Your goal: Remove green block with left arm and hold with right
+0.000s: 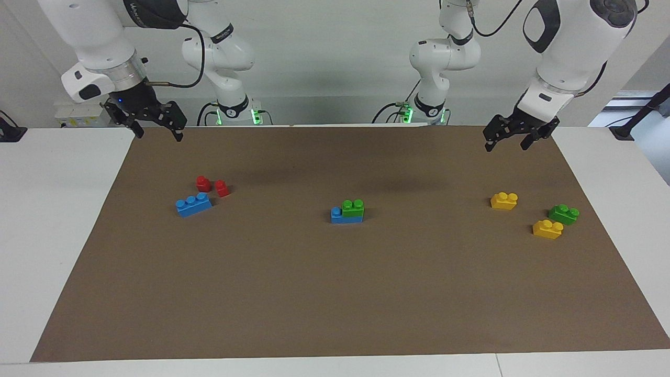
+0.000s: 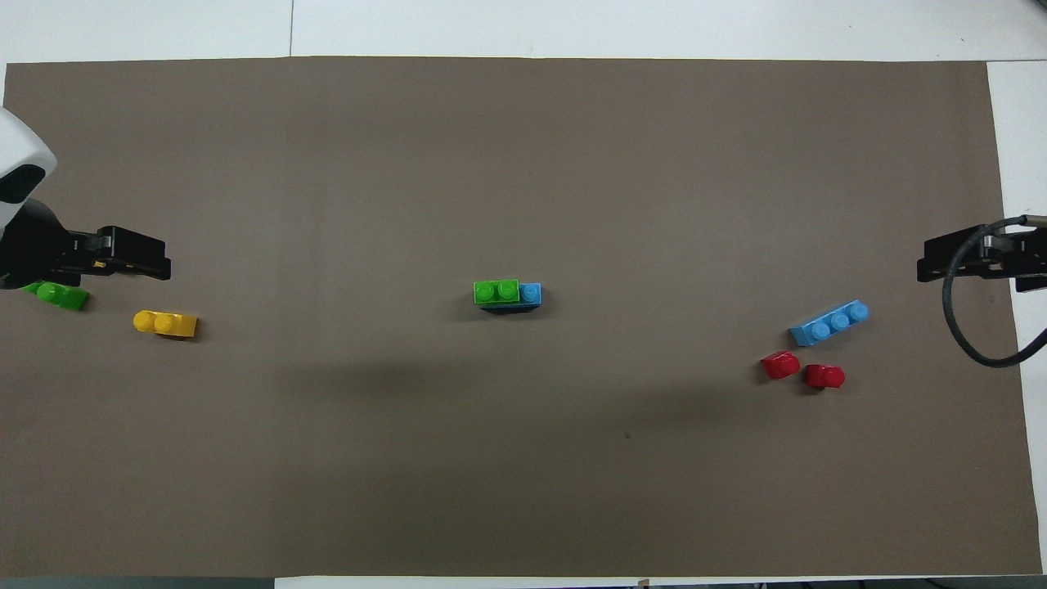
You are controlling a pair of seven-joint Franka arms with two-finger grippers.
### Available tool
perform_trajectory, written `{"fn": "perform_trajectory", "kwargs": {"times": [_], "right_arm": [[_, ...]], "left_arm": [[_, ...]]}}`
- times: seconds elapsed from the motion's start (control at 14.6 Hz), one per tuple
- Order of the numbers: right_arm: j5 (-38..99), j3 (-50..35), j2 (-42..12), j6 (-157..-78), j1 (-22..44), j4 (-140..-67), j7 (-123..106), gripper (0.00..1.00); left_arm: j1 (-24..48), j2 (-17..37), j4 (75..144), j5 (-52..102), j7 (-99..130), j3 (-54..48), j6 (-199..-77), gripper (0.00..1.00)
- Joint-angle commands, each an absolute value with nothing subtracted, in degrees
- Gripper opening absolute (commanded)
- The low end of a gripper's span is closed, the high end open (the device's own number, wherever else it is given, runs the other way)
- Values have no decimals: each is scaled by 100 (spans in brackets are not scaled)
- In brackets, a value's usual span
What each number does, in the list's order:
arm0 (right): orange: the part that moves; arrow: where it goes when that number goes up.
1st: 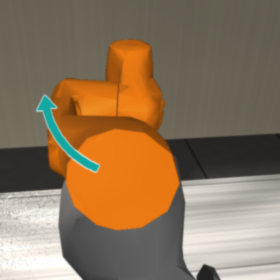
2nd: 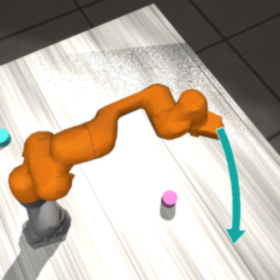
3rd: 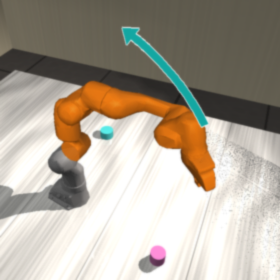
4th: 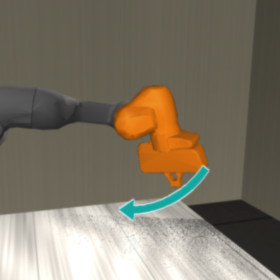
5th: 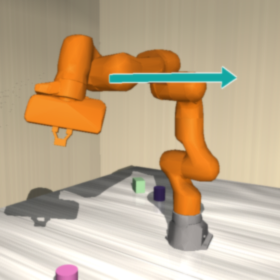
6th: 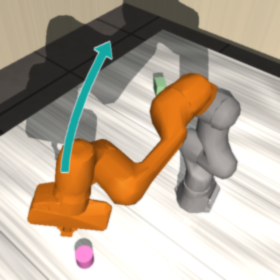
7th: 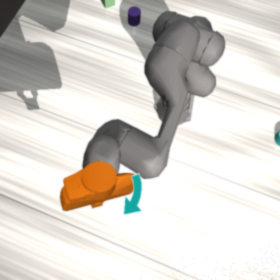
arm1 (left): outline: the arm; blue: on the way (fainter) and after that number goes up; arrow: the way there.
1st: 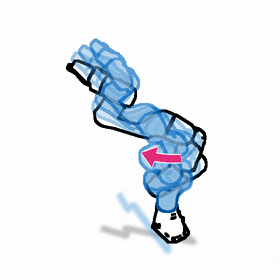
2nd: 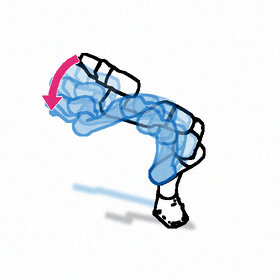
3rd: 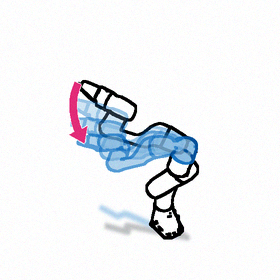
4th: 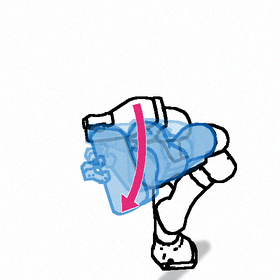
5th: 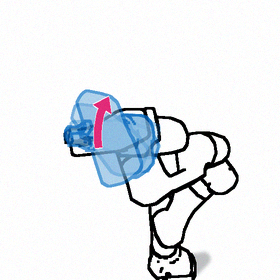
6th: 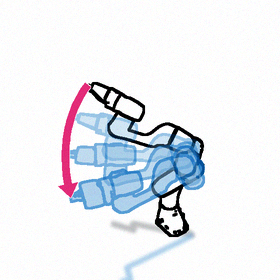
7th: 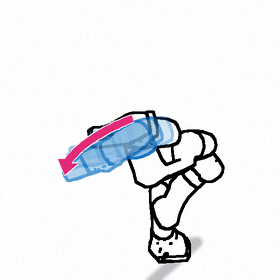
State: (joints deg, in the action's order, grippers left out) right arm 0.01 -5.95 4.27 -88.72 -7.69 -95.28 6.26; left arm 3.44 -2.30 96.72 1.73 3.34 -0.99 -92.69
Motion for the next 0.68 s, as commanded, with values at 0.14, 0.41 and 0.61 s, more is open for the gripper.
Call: {"fn": "perform_trajectory", "kwargs": {"times": [0.14,0.41,0.61], "right_arm": [[-88,-633,413,-8850,-852,-9483,492,100],[-9,-615,413,-8964,-948,-9501,474,100],[0,-633,457,-9499,-932,-9782,1375,100]], "left_arm": [[229,-229,9606,272,220,-105,-9299,100],[237,-220,9606,272,272,-123,-9299,100],[264,-229,9606,272,281,-123,-9281,100]]}}
